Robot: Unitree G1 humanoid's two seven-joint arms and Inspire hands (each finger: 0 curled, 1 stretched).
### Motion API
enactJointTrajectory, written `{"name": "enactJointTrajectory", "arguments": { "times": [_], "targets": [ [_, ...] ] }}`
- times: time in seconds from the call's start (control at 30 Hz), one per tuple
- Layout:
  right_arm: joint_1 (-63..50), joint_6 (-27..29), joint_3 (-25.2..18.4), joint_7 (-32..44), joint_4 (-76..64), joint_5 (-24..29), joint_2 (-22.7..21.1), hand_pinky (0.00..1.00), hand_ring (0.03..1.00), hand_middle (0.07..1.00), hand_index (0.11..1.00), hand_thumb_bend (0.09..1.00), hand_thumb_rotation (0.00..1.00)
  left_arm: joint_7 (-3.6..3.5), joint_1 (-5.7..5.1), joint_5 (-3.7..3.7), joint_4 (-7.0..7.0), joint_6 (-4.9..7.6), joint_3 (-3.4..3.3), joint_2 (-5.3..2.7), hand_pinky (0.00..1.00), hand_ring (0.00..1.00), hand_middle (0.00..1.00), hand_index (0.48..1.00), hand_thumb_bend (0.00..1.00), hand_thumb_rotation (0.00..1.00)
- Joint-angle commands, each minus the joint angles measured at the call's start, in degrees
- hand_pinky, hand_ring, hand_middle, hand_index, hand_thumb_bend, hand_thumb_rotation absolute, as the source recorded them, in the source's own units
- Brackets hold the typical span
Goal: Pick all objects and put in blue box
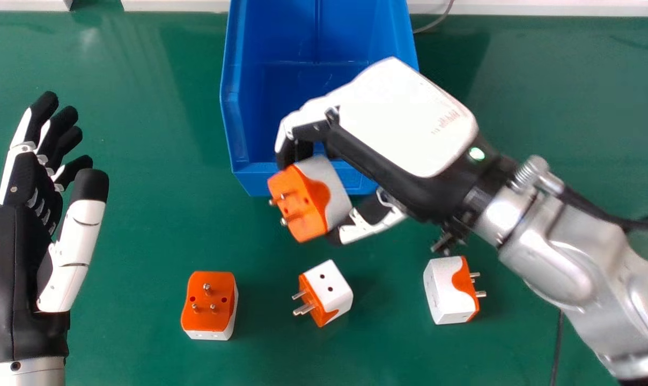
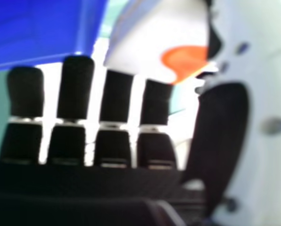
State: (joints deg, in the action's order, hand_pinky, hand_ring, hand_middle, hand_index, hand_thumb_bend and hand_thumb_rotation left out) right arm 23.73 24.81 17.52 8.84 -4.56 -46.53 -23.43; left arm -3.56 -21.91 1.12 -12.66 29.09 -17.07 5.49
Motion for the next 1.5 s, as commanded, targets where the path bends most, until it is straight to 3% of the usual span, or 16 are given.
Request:
{"name": "enactJointTrajectory", "arguments": {
  "times": [0.0, 0.13, 0.27, 0.33, 0.5, 0.6, 0.67, 0.77, 0.83, 1.0, 1.13, 1.33, 1.47],
  "targets": [
    [5.7, -1.2, 0.6, -2.1, 3.0, -1.6, 1.6, 0.31, 0.422, 0.513, 0.495, 0.494, 0.0, 0.16, 0.03, 0.23, -1.11, 0.8, -0.04, 0.39, 0.83, 0.89, 0.91, 0.925, 0.66, 0.79],
    [13.0, -1.0, 2.1, -6.3, 12.5, -4.0, 3.1, 0.31, 0.42, 0.508, 0.505, 0.493, 0.0, 0.01, 0.13, 0.51, -0.86, 1.17, 0.09, 0.47, 0.83, 0.89, 0.91, 0.923, 0.66, 0.79],
    [20.7, -3.2, 3.3, -7.6, 23.3, -3.6, 5.4, 0.3, 0.416, 0.502, 0.513, 0.492, 0.0, -0.23, -0.24, 1.42, -1.07, 0.67, 0.27, 0.28, 0.83, 0.89, 0.91, 0.925, 0.66, 0.79],
    [24.0, -5.8, 4.4, -8.6, 27.7, -5.2, 6.5, 0.3, 0.419, 0.505, 0.511, 0.493, 0.0, 0.13, -0.34, 0.81, -1.12, 0.86, 0.17, 0.23, 0.84, 0.9, 0.91, 0.925, 0.67, 0.79],
    [30.4, -9.5, 6.0, -12.0, 36.4, -6.2, 8.5, 0.3, 0.42, 0.514, 0.505, 0.493, 0.0, -0.13, -0.77, 2.22, -1.15, 0.51, 0.34, 0.05, 0.83, 0.89, 0.9, 0.92, 0.7, 0.78],
    [33.4, -10.8, 7.1, -13.2, 40.9, -6.2, 9.3, 0.3, 0.418, 0.511, 0.511, 0.492, 0.0, -0.13, -1.02, 1.69, -1.14, 0.67, 0.44, 0.11, 0.83, 0.89, 0.9, 0.918, 0.7, 0.78],
    [34.6, -11.8, 7.7, -12.9, 42.7, -5.8, 9.7, 0.3, 0.415, 0.511, 0.516, 0.491, 0.0, -0.22, -1.33, 1.8, -1.33, 0.56, 0.55, 0.05, 0.83, 0.89, 0.9, 0.919, 0.71, 0.77],
    [36.0, -13.8, 8.8, -12.7, 45.0, -5.8, 10.8, 0.29, 0.412, 0.509, 0.52, 0.491, 0.0, 0.37, -1.83, 1.14, -2.14, 0.01, 0.62, -0.4, 0.83, 0.89, 0.91, 0.923, 0.71, 0.78],
    [36.6, -14.7, 9.5, -12.6, 46.1, -5.7, 11.4, 0.29, 0.412, 0.511, 0.521, 0.491, 0.0, 0.61, -2.02, 1.07, -2.62, -0.28, 0.73, -0.65, 0.83, 0.89, 0.91, 0.925, 0.71, 0.78],
    [37.2, -16.0, 11.1, -12.8, 47.5, -5.6, 12.3, 0.29, 0.412, 0.514, 0.52, 0.492, 0.0, 0.72, -1.94, 1.15, -2.19, 0.23, 0.89, -0.64, 0.83, 0.89, 0.9, 0.924, 0.73, 0.78],
    [37.2, -16.1, 12.1, -13.1, 48.3, -5.5, 12.7, 0.3, 0.415, 0.518, 0.514, 0.493, 0.0, 1.16, -2.11, 0.52, -2.7, -0.21, 1.12, -0.81, 0.83, 0.88, 0.9, 0.923, 0.74, 0.77],
    [37.5, -17.2, 12.9, -12.8, 49.6, -5.2, 13.7, 0.31, 0.422, 0.535, 0.507, 0.493, 0.0, 0.88, -1.96, 0.58, -2.05, 0.36, 1.28, -0.41, 0.82, 0.89, 0.91, 0.928, 0.73, 0.78],
    [38.4, -17.1, 13.4, -13.5, 52.1, -5.1, 14.5, 0.3, 0.423, 0.541, 0.507, 0.491, 0.0, 1.04, -2.18, 0.95, -2.92, -0.56, 1.6, -0.82, 0.82, 0.89, 0.91, 0.931, 0.72, 0.78]
  ]
}}
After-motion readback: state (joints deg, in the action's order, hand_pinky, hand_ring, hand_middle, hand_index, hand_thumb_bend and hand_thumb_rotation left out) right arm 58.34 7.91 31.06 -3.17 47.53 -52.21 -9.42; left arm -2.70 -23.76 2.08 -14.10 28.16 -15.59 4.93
